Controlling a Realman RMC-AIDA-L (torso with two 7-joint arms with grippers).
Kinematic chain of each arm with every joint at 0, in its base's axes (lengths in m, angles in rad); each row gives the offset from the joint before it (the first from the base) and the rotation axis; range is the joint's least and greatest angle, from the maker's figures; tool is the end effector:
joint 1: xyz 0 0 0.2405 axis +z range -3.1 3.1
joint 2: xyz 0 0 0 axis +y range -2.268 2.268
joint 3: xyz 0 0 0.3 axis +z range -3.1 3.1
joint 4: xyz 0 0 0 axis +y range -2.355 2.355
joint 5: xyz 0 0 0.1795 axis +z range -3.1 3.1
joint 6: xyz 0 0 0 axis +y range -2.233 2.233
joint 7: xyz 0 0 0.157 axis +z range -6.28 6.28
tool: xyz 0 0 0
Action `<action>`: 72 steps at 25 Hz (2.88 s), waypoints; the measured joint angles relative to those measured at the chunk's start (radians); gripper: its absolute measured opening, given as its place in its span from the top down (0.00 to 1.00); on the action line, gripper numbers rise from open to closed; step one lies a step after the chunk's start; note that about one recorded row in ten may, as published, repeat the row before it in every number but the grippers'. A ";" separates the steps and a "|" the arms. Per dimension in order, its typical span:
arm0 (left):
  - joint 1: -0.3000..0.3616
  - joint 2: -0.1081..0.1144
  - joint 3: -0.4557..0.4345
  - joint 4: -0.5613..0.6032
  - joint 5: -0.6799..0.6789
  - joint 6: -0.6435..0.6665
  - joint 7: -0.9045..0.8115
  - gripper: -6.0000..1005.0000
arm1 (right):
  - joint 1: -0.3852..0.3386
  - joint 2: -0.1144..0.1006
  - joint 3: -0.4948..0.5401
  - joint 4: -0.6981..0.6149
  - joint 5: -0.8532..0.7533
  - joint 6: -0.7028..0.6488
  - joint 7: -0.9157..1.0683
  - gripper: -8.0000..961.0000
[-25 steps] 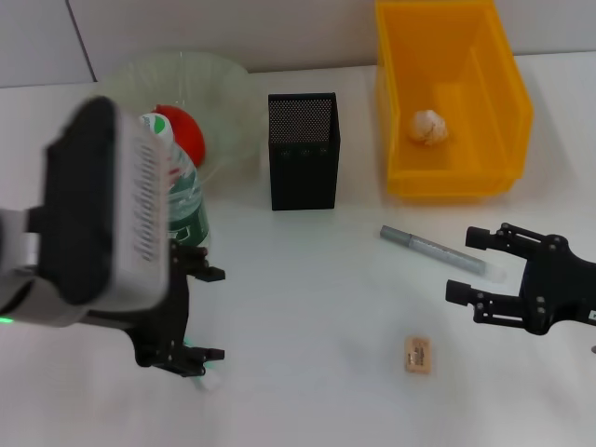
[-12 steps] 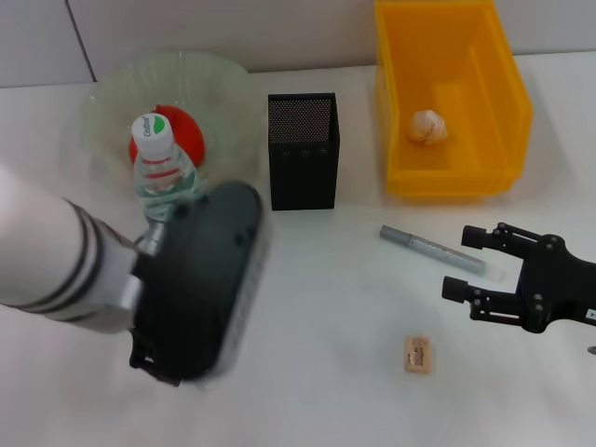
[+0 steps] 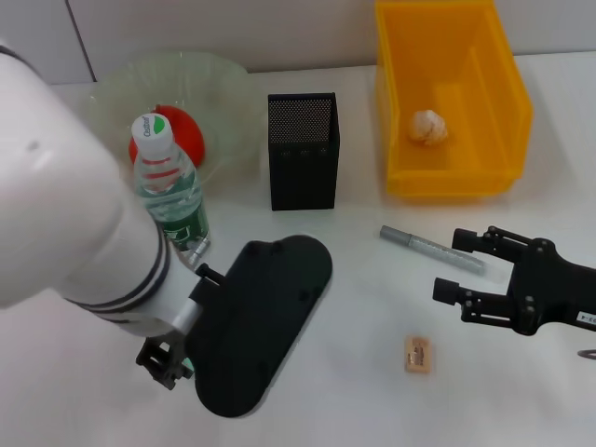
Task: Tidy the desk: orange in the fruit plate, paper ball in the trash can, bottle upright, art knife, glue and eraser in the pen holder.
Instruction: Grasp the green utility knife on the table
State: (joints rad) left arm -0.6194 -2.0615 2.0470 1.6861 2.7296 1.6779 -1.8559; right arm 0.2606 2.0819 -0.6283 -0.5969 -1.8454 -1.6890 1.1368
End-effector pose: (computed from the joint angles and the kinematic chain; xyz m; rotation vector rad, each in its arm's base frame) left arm -0.1761 0.2848 -0.0800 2.7057 -1.0705 -1.1146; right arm 0.3249 0.2461 -0.0207 -2.5210 0.6377 0.8959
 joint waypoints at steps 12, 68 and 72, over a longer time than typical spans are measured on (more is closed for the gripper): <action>-0.061 0.003 0.053 -0.070 0.000 -0.025 0.022 0.19 | 0.010 -0.001 -0.002 0.020 0.000 0.000 -0.003 0.13; -0.166 -0.013 0.211 -0.250 -0.007 -0.064 0.067 0.26 | 0.006 -0.002 -0.009 0.028 0.000 0.000 -0.002 0.14; -0.166 -0.014 0.213 -0.252 -0.004 -0.063 0.064 0.29 | 0.006 -0.002 -0.010 0.028 0.000 0.000 -0.002 0.13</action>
State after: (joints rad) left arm -0.7856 -2.0755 2.2597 1.4337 2.7252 1.6147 -1.7919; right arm 0.2669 2.0799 -0.6380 -0.5692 -1.8454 -1.6889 1.1352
